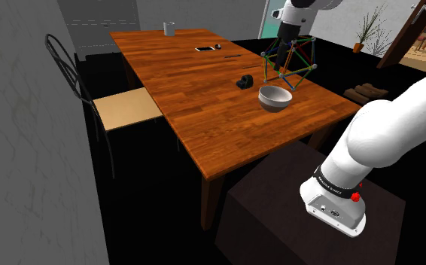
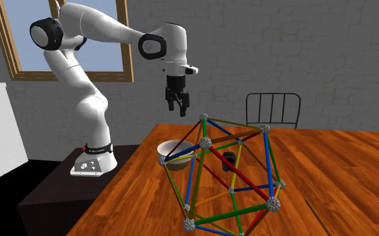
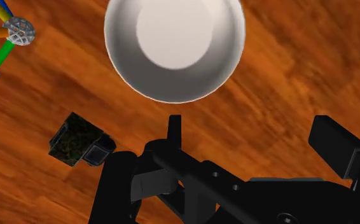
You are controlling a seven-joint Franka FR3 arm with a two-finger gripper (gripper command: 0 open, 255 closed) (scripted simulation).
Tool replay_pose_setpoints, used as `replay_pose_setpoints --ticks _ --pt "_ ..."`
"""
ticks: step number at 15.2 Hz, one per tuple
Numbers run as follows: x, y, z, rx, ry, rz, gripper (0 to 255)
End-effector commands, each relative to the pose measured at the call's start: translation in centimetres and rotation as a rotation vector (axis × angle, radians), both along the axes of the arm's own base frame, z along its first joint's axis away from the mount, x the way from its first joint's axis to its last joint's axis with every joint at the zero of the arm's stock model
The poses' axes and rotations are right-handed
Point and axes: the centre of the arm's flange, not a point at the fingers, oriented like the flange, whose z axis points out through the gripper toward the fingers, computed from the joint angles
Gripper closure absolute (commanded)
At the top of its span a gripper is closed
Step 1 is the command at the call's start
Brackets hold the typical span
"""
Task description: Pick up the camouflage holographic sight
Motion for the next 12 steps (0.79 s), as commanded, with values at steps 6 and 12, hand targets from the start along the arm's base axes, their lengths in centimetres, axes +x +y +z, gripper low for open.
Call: replay_pose_setpoints --ticks 6,12 --pt "6.1 -4.8 -4.6 -0.030 -0.009 0.233 0" --pt "12.2 -7.5 -8.5 -0.054 -0.016 0.429 0"
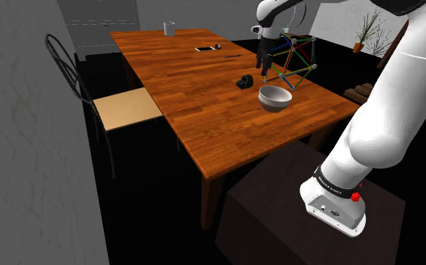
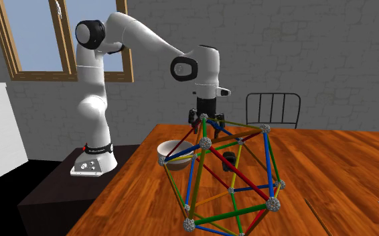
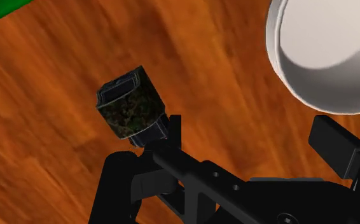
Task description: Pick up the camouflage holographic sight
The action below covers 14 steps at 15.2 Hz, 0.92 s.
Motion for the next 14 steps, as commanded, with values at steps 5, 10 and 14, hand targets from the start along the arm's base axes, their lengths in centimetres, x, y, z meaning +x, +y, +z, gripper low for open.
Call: replay_pose_setpoints --ticks 5,10,14 --pt "6.5 -1.8 -3.9 -0.024 -0.007 0.202 0" --pt "9.7 -2.2 -6.7 -0.035 -0.010 0.294 0" --pt "9.7 -2.2 -8.8 -0.035 -0.010 0.294 0"
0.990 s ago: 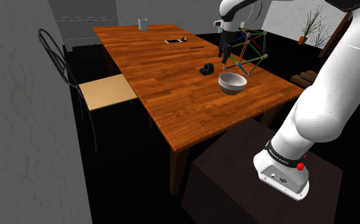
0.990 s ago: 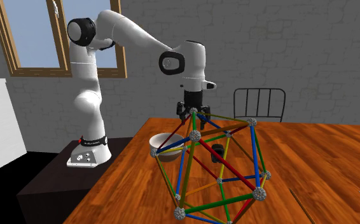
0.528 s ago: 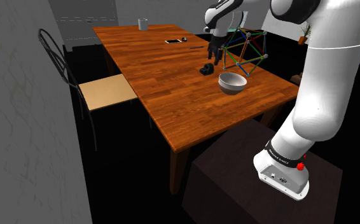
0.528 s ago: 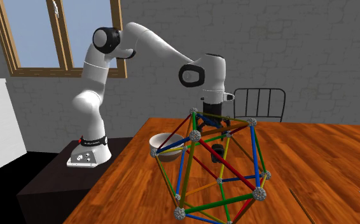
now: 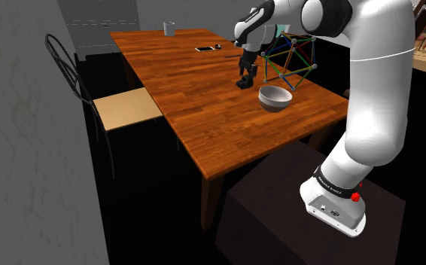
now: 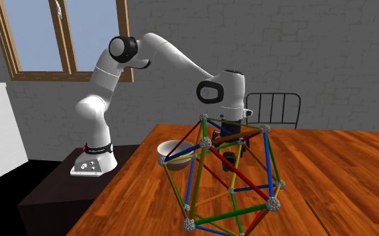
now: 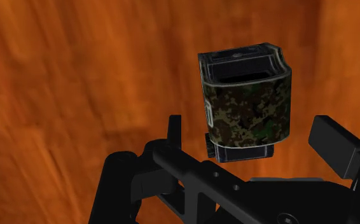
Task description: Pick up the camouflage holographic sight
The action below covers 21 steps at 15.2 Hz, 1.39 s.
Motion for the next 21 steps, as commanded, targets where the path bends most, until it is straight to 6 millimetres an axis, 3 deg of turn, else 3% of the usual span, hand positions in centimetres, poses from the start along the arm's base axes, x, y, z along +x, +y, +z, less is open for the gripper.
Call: replay_pose_setpoints --ticks 1,3,4,13,21 --pt "0.0 -0.1 -1.0 0.000 0.000 0.001 0" --pt "0.0 -0.1 -1.3 0.000 0.000 0.000 0" --pt "0.0 -0.1 -1.3 0.000 0.000 0.001 255" --pt "0.0 -0.1 -1.3 0.000 0.000 0.001 255" --pt "0.0 -0.1 2.9 0.000 0.000 0.001 255"
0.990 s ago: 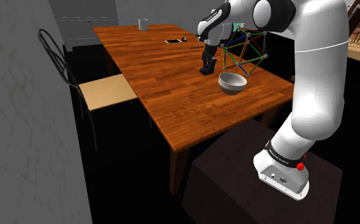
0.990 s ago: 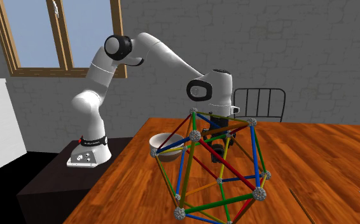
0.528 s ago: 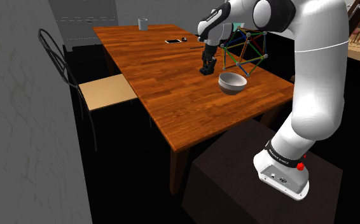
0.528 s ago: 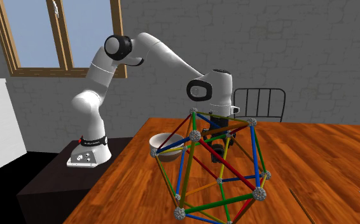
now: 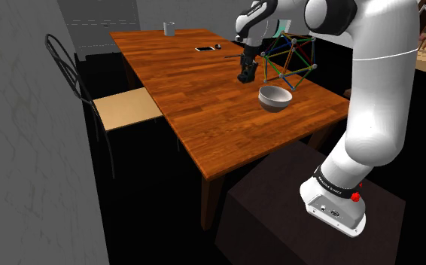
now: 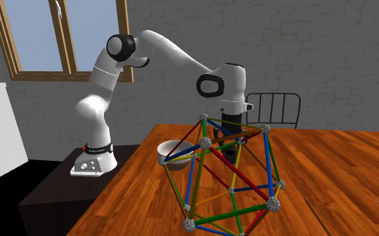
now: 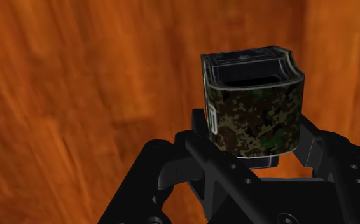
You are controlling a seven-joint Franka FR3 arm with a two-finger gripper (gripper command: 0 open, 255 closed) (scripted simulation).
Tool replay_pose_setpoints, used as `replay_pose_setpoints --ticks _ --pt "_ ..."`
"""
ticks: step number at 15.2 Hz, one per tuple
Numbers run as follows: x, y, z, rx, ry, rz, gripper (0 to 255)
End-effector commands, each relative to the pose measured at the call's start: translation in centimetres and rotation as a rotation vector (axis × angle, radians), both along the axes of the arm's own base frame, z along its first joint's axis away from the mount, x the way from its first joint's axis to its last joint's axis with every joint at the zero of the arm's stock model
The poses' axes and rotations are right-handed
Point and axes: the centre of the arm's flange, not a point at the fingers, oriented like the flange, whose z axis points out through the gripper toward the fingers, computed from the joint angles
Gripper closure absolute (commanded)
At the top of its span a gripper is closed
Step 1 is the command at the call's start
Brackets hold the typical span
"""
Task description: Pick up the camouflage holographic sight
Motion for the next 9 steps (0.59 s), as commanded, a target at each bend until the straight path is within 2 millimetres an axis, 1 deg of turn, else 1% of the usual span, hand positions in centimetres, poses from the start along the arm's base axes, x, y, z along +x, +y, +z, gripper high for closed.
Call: replay_pose_setpoints --ticks 1,7,9 --pt "0.0 0.1 1.0 0.000 0.000 0.000 255" --pt "0.0 0.1 4.1 0.000 0.000 0.000 255" --pt "0.0 0.1 4.2 0.000 0.000 0.000 255"
